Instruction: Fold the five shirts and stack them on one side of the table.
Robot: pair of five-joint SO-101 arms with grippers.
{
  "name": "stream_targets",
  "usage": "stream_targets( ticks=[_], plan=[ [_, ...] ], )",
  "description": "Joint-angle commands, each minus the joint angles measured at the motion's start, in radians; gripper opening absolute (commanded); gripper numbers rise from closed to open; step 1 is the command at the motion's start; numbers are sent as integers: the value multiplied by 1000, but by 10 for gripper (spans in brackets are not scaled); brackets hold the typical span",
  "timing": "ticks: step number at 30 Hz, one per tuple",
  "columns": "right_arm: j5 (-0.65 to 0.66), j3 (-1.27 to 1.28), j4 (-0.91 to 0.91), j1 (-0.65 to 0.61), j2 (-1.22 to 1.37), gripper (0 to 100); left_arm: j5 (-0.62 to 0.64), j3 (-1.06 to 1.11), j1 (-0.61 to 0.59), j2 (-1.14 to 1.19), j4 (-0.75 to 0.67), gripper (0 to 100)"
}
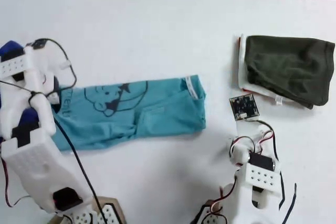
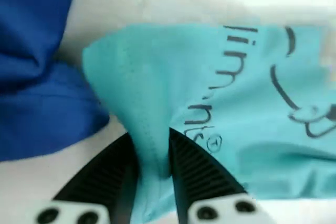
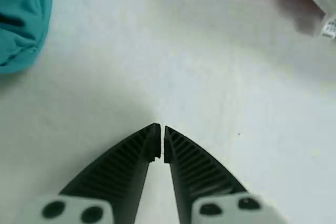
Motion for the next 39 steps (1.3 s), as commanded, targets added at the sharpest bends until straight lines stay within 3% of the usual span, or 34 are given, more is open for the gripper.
stream_targets(
  ticks=[1, 7, 21, 33, 39],
  plan=[
    [-9, -3, -16, -8, -24, 19, 8, -84, 92, -17, 101, 25],
    [-54, -3, -24, -1, -24, 19, 3, -179, 282, -17, 196, 25],
    [-149, -3, -81, 70, -24, 19, 9, -191, 753, -18, 192, 26],
    [-149, -3, -81, 70, -24, 19, 9, -550, 950, -8, 189, 26],
    [-149, -3, -81, 70, -24, 19, 11, -542, 994, -8, 44, 26]
  ],
)
